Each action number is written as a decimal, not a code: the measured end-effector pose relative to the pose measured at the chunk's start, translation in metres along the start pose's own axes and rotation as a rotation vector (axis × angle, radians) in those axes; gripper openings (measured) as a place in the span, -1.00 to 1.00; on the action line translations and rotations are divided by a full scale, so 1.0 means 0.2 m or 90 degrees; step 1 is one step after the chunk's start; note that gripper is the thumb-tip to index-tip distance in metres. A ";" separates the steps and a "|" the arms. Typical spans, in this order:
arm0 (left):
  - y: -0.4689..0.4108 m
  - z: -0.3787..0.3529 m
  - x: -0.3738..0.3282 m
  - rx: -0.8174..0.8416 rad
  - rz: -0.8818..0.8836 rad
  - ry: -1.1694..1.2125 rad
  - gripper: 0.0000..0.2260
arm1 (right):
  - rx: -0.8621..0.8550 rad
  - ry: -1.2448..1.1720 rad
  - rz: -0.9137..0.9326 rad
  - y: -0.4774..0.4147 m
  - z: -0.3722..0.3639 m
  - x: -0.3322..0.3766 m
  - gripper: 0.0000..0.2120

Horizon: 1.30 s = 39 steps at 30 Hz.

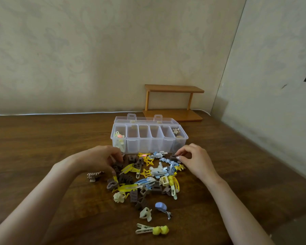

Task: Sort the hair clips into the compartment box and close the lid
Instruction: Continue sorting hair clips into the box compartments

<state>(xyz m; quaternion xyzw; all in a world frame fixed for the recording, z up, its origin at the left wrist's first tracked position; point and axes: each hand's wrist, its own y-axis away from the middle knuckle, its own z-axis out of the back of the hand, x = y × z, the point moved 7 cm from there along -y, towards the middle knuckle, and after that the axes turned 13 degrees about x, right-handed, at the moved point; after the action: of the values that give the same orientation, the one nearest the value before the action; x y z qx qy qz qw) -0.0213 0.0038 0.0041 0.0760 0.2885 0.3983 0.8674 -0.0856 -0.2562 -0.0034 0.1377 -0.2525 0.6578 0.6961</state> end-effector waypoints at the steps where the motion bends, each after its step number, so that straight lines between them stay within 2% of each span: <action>1: 0.01 0.01 0.01 0.002 0.002 0.000 -0.67 | -0.011 -0.002 0.012 0.00 0.01 0.01 -0.92; 5: 0.03 0.02 0.02 -0.005 -0.017 0.021 -0.69 | -0.040 -0.034 0.087 0.02 0.01 0.11 -0.92; 10: 0.00 0.00 0.00 -0.052 -0.015 -0.028 -0.76 | 0.171 -0.041 0.216 0.05 -0.15 0.42 -0.92; 14: 0.05 0.06 -0.03 -0.167 -0.021 -0.088 -0.87 | 0.230 0.038 0.286 0.07 -0.27 0.63 -0.77; 16: 0.08 0.07 -0.03 -0.206 -0.024 -0.098 -0.84 | 0.244 0.083 0.301 0.07 -0.33 0.69 -0.72; 19: 0.10 0.05 -0.01 -0.200 -0.016 -0.090 -0.79 | 0.267 0.128 0.285 0.05 -0.37 0.72 -0.72; 24: 0.13 0.07 0.04 -0.206 -0.006 -0.046 -0.82 | 0.264 -0.045 0.186 0.01 -0.32 0.61 -0.82; 29: 0.13 0.06 0.03 -0.197 -0.015 -0.022 -0.78 | 0.232 -0.081 0.160 0.00 -0.28 0.54 -0.85; 39: 0.08 -0.01 -0.01 -0.138 -0.050 -0.073 -0.87 | 0.254 -0.166 0.144 -0.01 -0.27 0.47 -0.64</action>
<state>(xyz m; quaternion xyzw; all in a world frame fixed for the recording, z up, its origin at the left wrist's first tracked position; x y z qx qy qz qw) -0.0344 0.0130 0.0090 -0.0070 0.1964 0.3879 0.9005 -0.0736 -0.1488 0.0011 0.3268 -0.2188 0.7449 0.5389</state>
